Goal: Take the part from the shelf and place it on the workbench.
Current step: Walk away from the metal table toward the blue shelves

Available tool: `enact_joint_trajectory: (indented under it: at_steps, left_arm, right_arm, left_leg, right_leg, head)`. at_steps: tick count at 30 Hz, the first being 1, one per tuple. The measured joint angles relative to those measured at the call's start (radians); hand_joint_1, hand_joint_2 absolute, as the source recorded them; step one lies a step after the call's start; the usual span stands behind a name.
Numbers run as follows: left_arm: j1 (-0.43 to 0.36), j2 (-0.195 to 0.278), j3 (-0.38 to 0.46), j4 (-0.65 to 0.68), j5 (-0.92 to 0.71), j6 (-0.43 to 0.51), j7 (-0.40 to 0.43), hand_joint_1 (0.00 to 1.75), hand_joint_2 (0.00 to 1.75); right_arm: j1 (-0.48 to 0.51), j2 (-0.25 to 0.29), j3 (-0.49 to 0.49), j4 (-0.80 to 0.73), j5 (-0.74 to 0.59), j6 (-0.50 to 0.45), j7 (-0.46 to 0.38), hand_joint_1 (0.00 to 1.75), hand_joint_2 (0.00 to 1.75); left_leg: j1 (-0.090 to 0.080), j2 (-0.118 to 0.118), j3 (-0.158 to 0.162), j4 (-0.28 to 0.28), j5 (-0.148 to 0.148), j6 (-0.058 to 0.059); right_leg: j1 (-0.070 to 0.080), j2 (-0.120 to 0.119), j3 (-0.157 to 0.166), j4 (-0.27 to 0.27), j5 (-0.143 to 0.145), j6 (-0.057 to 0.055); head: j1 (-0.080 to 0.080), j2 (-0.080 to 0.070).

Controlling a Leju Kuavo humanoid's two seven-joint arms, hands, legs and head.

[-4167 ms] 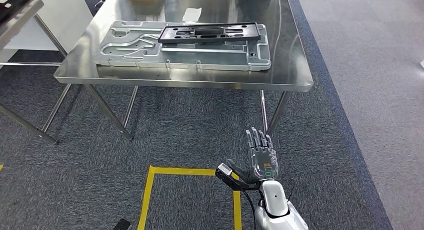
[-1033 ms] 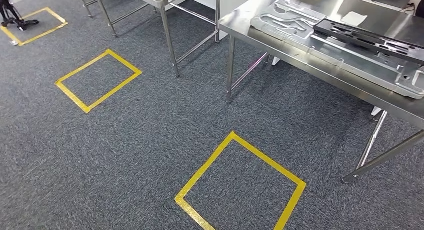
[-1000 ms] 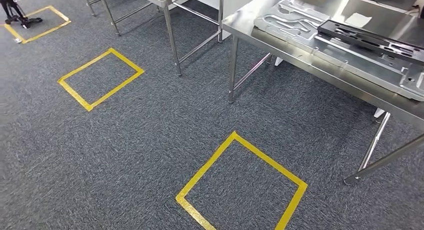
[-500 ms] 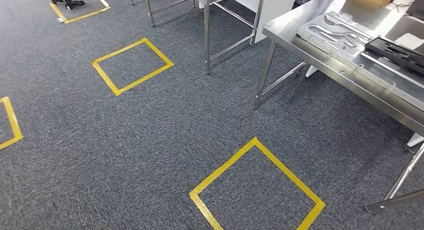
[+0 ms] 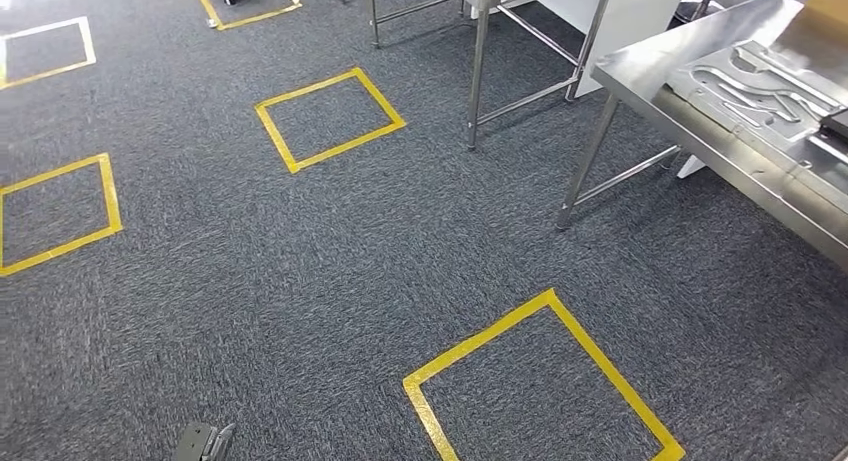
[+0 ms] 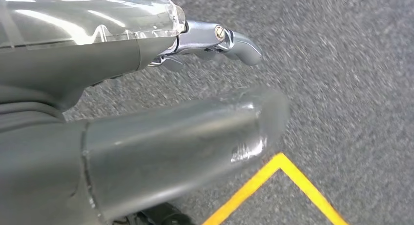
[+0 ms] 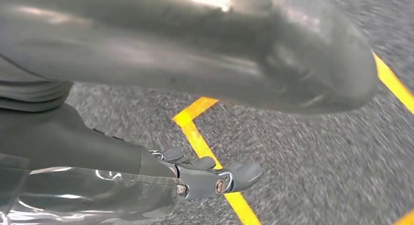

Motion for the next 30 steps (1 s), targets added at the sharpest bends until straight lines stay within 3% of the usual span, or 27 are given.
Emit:
enact_joint_trajectory:
  at_steps: [1,3,5,6,8,10,11,12,13,14,16,18,20,21,23,25,27,28,29,30]
  left_arm:
    - [-0.001,-0.001,0.004,0.000,-0.008,0.004,0.001,0.00,0.00]
    - [-0.001,-0.005,0.014,0.000,-0.020,0.011,0.005,0.00,0.00]
    - [0.005,-0.008,0.027,0.000,-0.032,0.016,0.011,0.00,0.00]
    - [0.010,-0.010,0.033,0.000,-0.037,0.016,0.014,0.00,0.00]
    - [0.015,-0.013,0.043,0.000,-0.044,0.019,0.020,0.00,0.00]
    - [0.015,-0.016,0.050,0.000,-0.054,0.024,0.026,0.00,0.00]
    - [0.016,-0.016,0.052,0.000,-0.061,0.028,0.030,0.00,0.00]
    - [0.019,-0.017,0.052,0.000,-0.071,0.031,0.033,0.00,0.00]
    - [0.021,-0.018,0.052,0.000,-0.081,0.034,0.036,0.00,0.00]
    - [0.023,-0.019,0.052,0.000,-0.091,0.037,0.038,0.00,0.00]
    - [0.025,-0.026,0.052,0.000,-0.108,0.043,0.037,0.00,0.00]
    - [0.024,-0.033,0.052,0.000,-0.118,0.047,0.033,0.00,0.00]
    - [0.028,-0.035,0.052,0.000,-0.124,0.049,0.030,0.00,0.00]
    - [0.032,-0.036,0.052,0.000,-0.125,0.050,0.028,0.00,0.00]
    - [0.035,-0.037,0.052,0.000,-0.130,0.051,0.019,0.00,0.00]
    - [0.031,-0.039,0.052,0.000,-0.135,0.049,0.007,0.00,0.00]
    - [0.031,-0.041,0.052,0.000,-0.138,0.045,0.001,0.00,0.00]
    - [0.034,-0.043,0.052,0.000,-0.139,0.043,0.002,0.00,0.00]
    - [0.037,-0.044,0.053,0.000,-0.141,0.043,0.006,0.00,0.00]
    - [0.039,-0.044,0.053,0.000,-0.143,0.042,0.013,0.00,0.00]
  right_arm:
    - [0.000,0.000,-0.001,0.000,0.009,-0.010,0.016,0.00,0.00]
    - [-0.002,0.000,-0.005,0.000,0.025,-0.033,0.053,0.00,0.00]
    - [-0.005,0.000,-0.012,0.000,0.036,-0.055,0.089,0.00,0.00]
    - [-0.006,0.000,-0.014,0.000,0.040,-0.064,0.104,0.00,0.00]
    - [-0.005,0.000,-0.021,0.000,0.048,-0.081,0.127,0.00,0.00]
    - [-0.001,0.000,-0.028,0.000,0.055,-0.098,0.146,0.00,0.00]
    - [0.002,0.000,-0.031,0.000,0.059,-0.106,0.154,0.00,0.00]
    - [0.004,0.000,-0.033,0.000,0.065,-0.112,0.160,0.00,0.00]
    - [0.005,0.000,-0.034,0.000,0.071,-0.116,0.164,0.00,0.00]
    - [0.006,0.000,-0.035,0.000,0.079,-0.118,0.166,0.00,0.00]
    - [0.007,0.000,-0.035,0.000,0.097,-0.123,0.168,0.00,0.00]
    - [0.007,-0.001,-0.035,0.001,0.111,-0.128,0.171,0.00,0.00]
    - [0.004,0.000,-0.035,0.001,0.118,-0.130,0.173,0.00,0.00]
    - [0.003,0.001,-0.035,0.001,0.121,-0.131,0.174,0.00,0.00]
    - [0.003,0.002,-0.035,0.001,0.130,-0.132,0.178,0.00,0.00]
    - [0.008,0.004,-0.035,0.001,0.143,-0.134,0.184,0.00,0.00]
    - [0.010,0.005,-0.035,0.001,0.153,-0.136,0.192,0.00,0.00]
    - [0.011,0.005,-0.035,0.002,0.159,-0.137,0.195,0.00,0.00]
    - [0.011,0.006,-0.035,0.002,0.165,-0.139,0.197,0.00,0.00]
    - [0.010,0.008,-0.035,0.002,0.173,-0.141,0.198,0.00,0.00]
  left_leg:
    - [-0.002,0.017,0.033,-0.061,0.019,0.004]
    - [-0.008,0.031,0.056,-0.111,0.025,0.016]
    - [-0.012,0.009,0.053,-0.113,0.029,0.030]
    - [-0.011,-0.001,0.053,-0.117,0.032,0.037]
    - [-0.009,-0.019,0.056,-0.125,0.039,0.049]
    - [-0.011,-0.040,0.053,-0.126,0.042,0.055]
    - [-0.013,-0.052,0.052,-0.125,0.042,0.056]
    - [-0.015,-0.066,0.052,-0.125,0.042,0.057]
    - [-0.017,-0.080,0.053,-0.124,0.042,0.057]
    - [-0.018,-0.095,0.055,-0.124,0.042,0.057]
    - [-0.020,-0.123,0.057,-0.122,0.042,0.055]
    - [-0.018,-0.147,0.051,-0.121,0.044,0.048]
    - [-0.013,-0.173,0.044,-0.124,0.048,0.033]
    - [-0.013,-0.171,0.042,-0.122,0.048,0.027]
    - [-0.016,-0.122,0.021,-0.076,0.018,0.018]
    - [-0.016,-0.058,-0.035,0.044,-0.048,0.013]
    - [-0.011,-0.040,-0.086,0.150,-0.088,0.007]
    - [-0.008,-0.037,-0.088,0.158,-0.082,0.004]
    - [-0.006,-0.034,-0.072,0.130,-0.062,0.002]
    - [-0.004,-0.025,-0.036,0.066,-0.028,0.000]
  right_leg:
    - [0.002,-0.011,0.002,0.003,-0.004,0.005]
    - [0.007,-0.028,0.004,0.006,-0.009,0.016]
    - [0.005,-0.040,0.008,0.004,-0.012,0.028]
    - [0.002,-0.029,0.009,0.008,-0.018,0.035]
    - [-0.003,0.023,-0.012,0.059,-0.059,0.044]
    - [-0.003,0.067,-0.073,0.185,-0.124,0.044]
    - [-0.002,0.072,-0.104,0.245,-0.143,0.042]
    - [-0.001,0.075,-0.126,0.281,-0.146,0.040]
    - [0.000,0.077,-0.129,0.276,-0.126,0.036]
    - [0.001,0.083,-0.113,0.233,-0.089,0.030]
    - [0.002,0.126,-0.059,0.098,-0.015,0.015]
    - [0.004,0.162,-0.027,0.021,0.010,0.006]
    - [0.006,0.150,-0.022,0.010,0.010,0.001]
    - [0.005,0.137,-0.018,0.003,0.013,-0.002]
    - [0.002,0.108,-0.007,-0.014,0.019,-0.011]
    - [0.003,0.077,-0.002,-0.020,0.018,-0.016]
    - [0.005,0.047,-0.002,-0.017,0.015,-0.017]
    - [0.006,0.033,-0.002,-0.016,0.013,-0.016]
    - [0.005,0.021,-0.002,-0.014,0.011,-0.014]
    - [0.005,0.008,-0.002,-0.010,0.007,-0.011]
  head:
    - [0.000,0.000]
    - [0.003,0.000]
    - [0.006,0.000]
    - [0.008,0.000]
    - [0.012,0.000]
    - [0.016,0.000]
    - [0.016,0.000]
    - [0.016,0.000]
    - [0.016,0.000]
    - [0.016,0.000]
    - [0.015,0.000]
    - [0.017,0.000]
    - [0.020,0.000]
    - [0.020,0.000]
    - [0.016,0.000]
    - [0.011,0.000]
    - [0.010,0.000]
    - [0.010,0.000]
    - [0.010,0.000]
    - [0.010,0.000]
